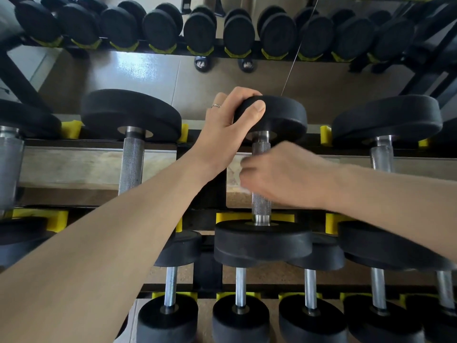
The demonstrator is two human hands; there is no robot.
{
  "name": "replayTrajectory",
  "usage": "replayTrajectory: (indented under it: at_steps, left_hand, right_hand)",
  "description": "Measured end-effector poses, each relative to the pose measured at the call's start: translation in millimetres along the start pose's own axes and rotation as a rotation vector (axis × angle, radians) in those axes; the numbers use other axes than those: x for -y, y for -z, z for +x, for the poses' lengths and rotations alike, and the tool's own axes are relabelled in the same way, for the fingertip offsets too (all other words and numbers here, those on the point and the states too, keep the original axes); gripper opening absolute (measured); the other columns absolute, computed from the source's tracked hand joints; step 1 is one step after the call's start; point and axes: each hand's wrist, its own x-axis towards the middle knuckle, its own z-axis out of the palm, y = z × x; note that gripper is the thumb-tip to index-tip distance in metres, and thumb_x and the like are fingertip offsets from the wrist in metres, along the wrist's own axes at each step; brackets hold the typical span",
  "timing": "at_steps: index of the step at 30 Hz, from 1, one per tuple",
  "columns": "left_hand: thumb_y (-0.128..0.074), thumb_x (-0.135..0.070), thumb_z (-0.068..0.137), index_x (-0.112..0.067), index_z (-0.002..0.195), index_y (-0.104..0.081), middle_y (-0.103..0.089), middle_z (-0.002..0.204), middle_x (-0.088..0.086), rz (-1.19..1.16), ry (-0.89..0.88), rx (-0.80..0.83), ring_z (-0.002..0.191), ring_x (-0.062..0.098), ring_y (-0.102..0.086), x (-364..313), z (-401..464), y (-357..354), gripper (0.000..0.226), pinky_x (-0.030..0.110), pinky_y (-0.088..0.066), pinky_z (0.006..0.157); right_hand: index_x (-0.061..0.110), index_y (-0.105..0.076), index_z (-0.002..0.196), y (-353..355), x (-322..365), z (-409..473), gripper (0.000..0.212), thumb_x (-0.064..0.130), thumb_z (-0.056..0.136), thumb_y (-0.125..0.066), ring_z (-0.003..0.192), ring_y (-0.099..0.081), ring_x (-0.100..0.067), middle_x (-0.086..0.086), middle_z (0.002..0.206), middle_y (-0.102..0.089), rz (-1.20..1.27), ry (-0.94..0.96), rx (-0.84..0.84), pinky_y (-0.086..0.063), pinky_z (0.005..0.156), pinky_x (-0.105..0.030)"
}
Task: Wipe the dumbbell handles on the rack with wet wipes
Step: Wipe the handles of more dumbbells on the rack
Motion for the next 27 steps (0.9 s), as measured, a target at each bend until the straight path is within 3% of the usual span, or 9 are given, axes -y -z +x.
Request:
replayTrajectory:
  at_steps: [3,8,13,16,19,21,23,25,27]
  left_hand:
    - [-0.050,-0.040,0.101,-0.045,0.110,-0.058,-0.051,0.117,0.002,0.024,-0.014,-0.011,0.119,0.018,-0.046,2,0,1,0.013,0.023,-0.038,0.098]
    - [-0.050,-0.041,0.102,-0.046,0.108,-0.056,-0.050,0.118,0.001,0.013,-0.001,-0.003,0.118,0.020,-0.046,2,0,-1,0.011,0.025,-0.041,0.097]
    - [-0.048,-0.050,0.095,-0.050,0.107,-0.056,-0.051,0.117,0.001,0.029,-0.027,-0.017,0.117,0.017,-0.046,4,2,-1,0.015,0.030,-0.040,0.102]
    - [-0.049,-0.047,0.098,-0.050,0.105,-0.057,-0.052,0.118,0.002,0.019,-0.018,-0.003,0.119,0.015,-0.046,3,1,-1,0.011,0.029,-0.041,0.102]
    - [-0.050,-0.042,0.101,-0.050,0.104,-0.057,-0.050,0.118,0.001,0.003,-0.003,0.005,0.119,0.015,-0.046,3,1,-1,0.011,0.030,-0.043,0.103]
    - [-0.049,-0.043,0.100,-0.049,0.105,-0.057,-0.050,0.119,0.001,0.003,-0.013,0.003,0.118,0.015,-0.046,3,1,-2,0.011,0.031,-0.043,0.103]
    - [-0.050,-0.044,0.099,-0.048,0.105,-0.057,-0.050,0.119,0.001,0.000,-0.019,-0.005,0.116,0.014,-0.047,3,2,-2,0.010,0.029,-0.043,0.102]
    - [-0.050,-0.047,0.098,-0.050,0.104,-0.057,-0.050,0.120,0.001,-0.014,-0.011,-0.004,0.118,0.015,-0.048,3,1,-2,0.010,0.034,-0.044,0.105]
    - [-0.049,-0.049,0.097,-0.052,0.104,-0.057,-0.050,0.121,0.000,-0.019,-0.006,0.001,0.121,0.019,-0.048,2,1,-3,0.011,0.042,-0.045,0.107]
  right_hand:
    - [0.013,-0.067,0.103,-7,-18,6,0.016,0.010,0.095,-0.053,0.084,-0.068,-0.030,-0.006,0.099,-0.067,-0.074,-0.150,-0.146,-0.057,0.060,-0.042]
    - [0.016,-0.068,0.096,-8,18,-16,0.004,0.017,0.093,-0.067,0.072,-0.065,-0.021,0.000,0.089,-0.062,0.121,0.019,0.045,-0.054,0.056,-0.032]
    - [0.014,-0.069,0.100,-13,-25,10,0.019,0.012,0.099,-0.050,0.089,-0.067,-0.027,-0.005,0.099,-0.067,-0.029,-0.094,-0.194,-0.059,0.068,-0.042]
    - [0.016,-0.070,0.100,-22,-5,-4,0.030,0.027,0.104,-0.043,0.083,-0.067,-0.021,-0.001,0.094,-0.066,0.157,-0.160,-0.180,-0.059,0.069,-0.041]
    - [0.019,-0.072,0.101,-22,22,-24,0.028,0.035,0.101,-0.049,0.084,-0.063,-0.006,0.006,0.093,-0.067,0.476,-0.095,0.000,-0.056,0.078,-0.028]
    - [0.022,-0.073,0.103,-20,19,-27,0.024,0.034,0.099,-0.053,0.079,-0.061,0.003,0.014,0.090,-0.066,0.707,-0.267,-0.057,-0.053,0.077,-0.019]
    - [0.027,-0.073,0.101,-20,10,-30,0.017,0.030,0.099,-0.057,0.063,-0.059,0.005,0.016,0.073,-0.065,0.963,-0.646,-0.295,-0.049,0.061,-0.013]
    - [0.029,-0.072,0.096,-26,7,-33,0.013,0.028,0.099,-0.060,0.055,-0.061,-0.001,0.011,0.065,-0.066,1.157,-0.988,-0.464,-0.050,0.053,-0.017]
    - [0.024,-0.070,0.100,-30,11,-32,0.009,0.024,0.097,-0.062,0.060,-0.067,-0.012,0.000,0.075,-0.070,1.392,-1.160,-0.489,-0.058,0.058,-0.029]
